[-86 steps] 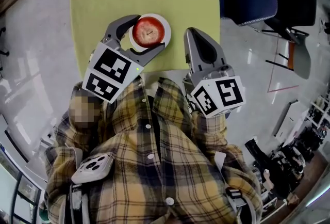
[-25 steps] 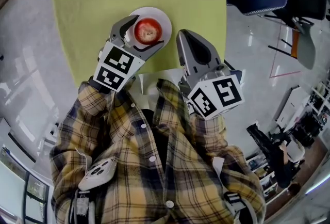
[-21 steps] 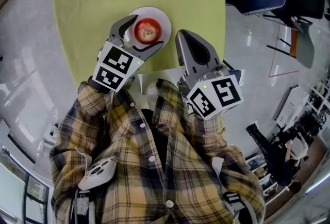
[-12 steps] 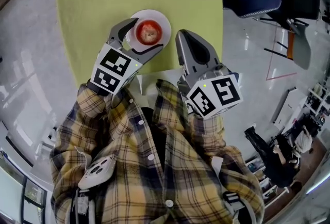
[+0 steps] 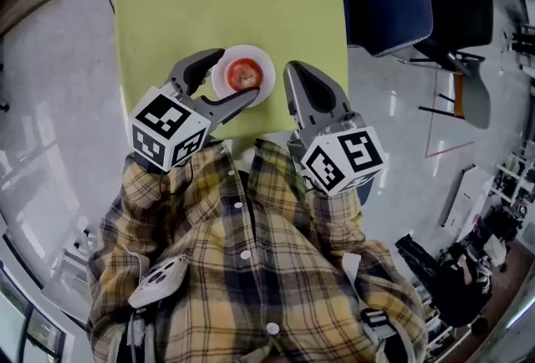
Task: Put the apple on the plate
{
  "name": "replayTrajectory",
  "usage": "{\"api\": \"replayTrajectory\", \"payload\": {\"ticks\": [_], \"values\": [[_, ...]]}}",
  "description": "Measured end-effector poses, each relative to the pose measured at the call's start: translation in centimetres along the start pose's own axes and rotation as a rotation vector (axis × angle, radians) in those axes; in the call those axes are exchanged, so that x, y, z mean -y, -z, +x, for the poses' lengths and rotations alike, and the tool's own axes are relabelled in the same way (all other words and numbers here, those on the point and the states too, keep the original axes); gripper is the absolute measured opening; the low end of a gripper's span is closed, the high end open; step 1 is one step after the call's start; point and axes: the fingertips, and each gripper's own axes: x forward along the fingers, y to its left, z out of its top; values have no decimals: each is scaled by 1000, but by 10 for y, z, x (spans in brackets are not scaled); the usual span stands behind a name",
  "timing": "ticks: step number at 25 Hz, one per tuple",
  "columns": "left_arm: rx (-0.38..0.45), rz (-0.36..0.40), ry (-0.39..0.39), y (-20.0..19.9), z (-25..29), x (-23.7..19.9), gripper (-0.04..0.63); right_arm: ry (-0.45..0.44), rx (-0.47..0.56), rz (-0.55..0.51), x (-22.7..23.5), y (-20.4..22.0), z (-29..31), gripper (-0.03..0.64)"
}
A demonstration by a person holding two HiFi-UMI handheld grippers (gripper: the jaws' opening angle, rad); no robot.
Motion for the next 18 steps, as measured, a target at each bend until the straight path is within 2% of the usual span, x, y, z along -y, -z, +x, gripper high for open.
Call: {"api": "replayTrajectory", "payload": {"ticks": [3, 6, 9, 12, 14, 18], "values": [[66, -1, 2, -26, -21, 9, 334, -14, 15, -25, -11, -13, -2, -4], [147, -14, -10, -55, -44, 17, 249, -35, 36, -44, -21, -27, -3, -3], [233, -16, -72, -80, -65, 21, 102, -55, 54, -75, -27, -42, -5, -3], [275, 7, -117, -93, -80, 27, 35, -70, 83, -106, -33, -55, -8, -3], [282, 26, -139, -97, -86, 32, 12, -81, 95, -121, -37, -59, -12, -3], [299, 41, -158, -101, -96, 40, 8, -93, 118, -154, -47, -68, -20, -4]]}}
